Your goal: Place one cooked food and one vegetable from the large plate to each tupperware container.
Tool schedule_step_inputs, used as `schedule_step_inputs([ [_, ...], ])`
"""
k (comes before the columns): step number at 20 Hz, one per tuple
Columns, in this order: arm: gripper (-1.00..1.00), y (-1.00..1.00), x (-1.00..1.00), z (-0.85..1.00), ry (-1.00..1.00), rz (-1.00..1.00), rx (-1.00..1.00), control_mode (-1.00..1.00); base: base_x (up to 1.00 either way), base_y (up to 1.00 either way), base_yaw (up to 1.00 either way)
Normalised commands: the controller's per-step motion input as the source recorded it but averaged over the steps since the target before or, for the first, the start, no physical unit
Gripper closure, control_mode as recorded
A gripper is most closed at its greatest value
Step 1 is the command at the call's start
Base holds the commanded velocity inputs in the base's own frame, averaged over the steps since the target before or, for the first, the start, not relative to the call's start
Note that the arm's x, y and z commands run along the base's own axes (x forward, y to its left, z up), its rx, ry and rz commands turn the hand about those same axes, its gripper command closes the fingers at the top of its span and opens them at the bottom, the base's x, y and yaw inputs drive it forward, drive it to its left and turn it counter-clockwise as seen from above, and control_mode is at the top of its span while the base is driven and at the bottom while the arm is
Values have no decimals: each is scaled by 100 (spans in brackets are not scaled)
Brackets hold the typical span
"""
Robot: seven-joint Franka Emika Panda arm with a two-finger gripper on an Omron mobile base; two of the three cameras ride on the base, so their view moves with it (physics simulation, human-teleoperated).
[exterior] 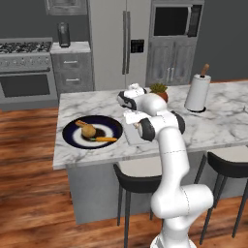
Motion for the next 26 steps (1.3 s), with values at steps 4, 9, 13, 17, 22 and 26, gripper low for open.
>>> schedule_step_inputs([
  [4,-100,0,-13,0,0,0,0,-100,0,0,0],
  [9,-100,1,-14,0,0,2,0,-100,0,0,0],
  [13,-100,11,-28,32,-5,3,3,-100,0,0,0],
  [17,-100,34,-67,76,-21,11,3,-100,0,0,0],
  [22,-100,89,-69,34,-24,37,4,-100,0,0,0],
  [26,-100,86,-56,26,-20,59,0,-100,0,0,0],
])
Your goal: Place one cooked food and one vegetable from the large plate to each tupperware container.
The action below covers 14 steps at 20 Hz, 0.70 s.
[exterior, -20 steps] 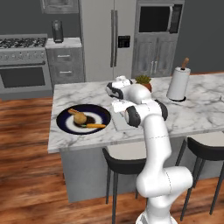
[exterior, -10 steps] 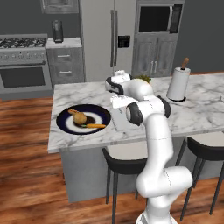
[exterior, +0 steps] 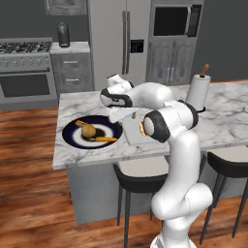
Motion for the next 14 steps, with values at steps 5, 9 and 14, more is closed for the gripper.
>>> schedule_step_inputs([
  [5,-100,44,-64,8,-3,52,4,-100,0,0,0],
  [9,-100,39,1,0,3,30,18,-100,0,0,0],
  [14,-100,3,66,4,3,5,39,-100,0,0,0],
])
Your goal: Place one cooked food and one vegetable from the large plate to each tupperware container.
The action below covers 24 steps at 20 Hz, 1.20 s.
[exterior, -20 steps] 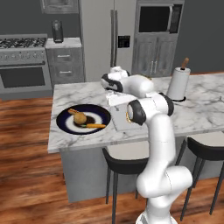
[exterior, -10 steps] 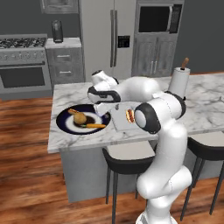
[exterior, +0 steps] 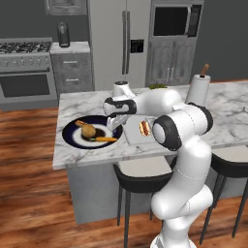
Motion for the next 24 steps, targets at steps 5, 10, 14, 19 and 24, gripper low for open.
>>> schedule_step_inputs([
  [5,-100,25,29,2,7,7,4,-100,0,0,0],
  [10,-100,45,1,-7,0,19,-1,-100,0,0,0],
  [14,-100,48,7,-4,0,20,-7,-100,0,0,0],
  [19,-100,30,2,-30,0,13,-5,-100,0,0,0],
  [24,-100,7,0,-33,0,9,-5,-100,0,0,0],
])
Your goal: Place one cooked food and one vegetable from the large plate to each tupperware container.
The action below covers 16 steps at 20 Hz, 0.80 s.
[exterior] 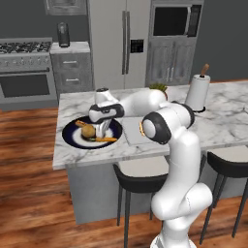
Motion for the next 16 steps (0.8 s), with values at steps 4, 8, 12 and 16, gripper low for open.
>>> schedule_step_inputs([
  [4,-100,0,0,-34,1,7,-4,-100,0,0,0],
  [8,-100,0,0,-14,0,6,-1,-100,0,0,0],
  [12,-100,0,0,-10,5,1,0,-100,0,0,0],
  [16,-100,0,0,-10,7,1,0,-100,0,0,0],
])
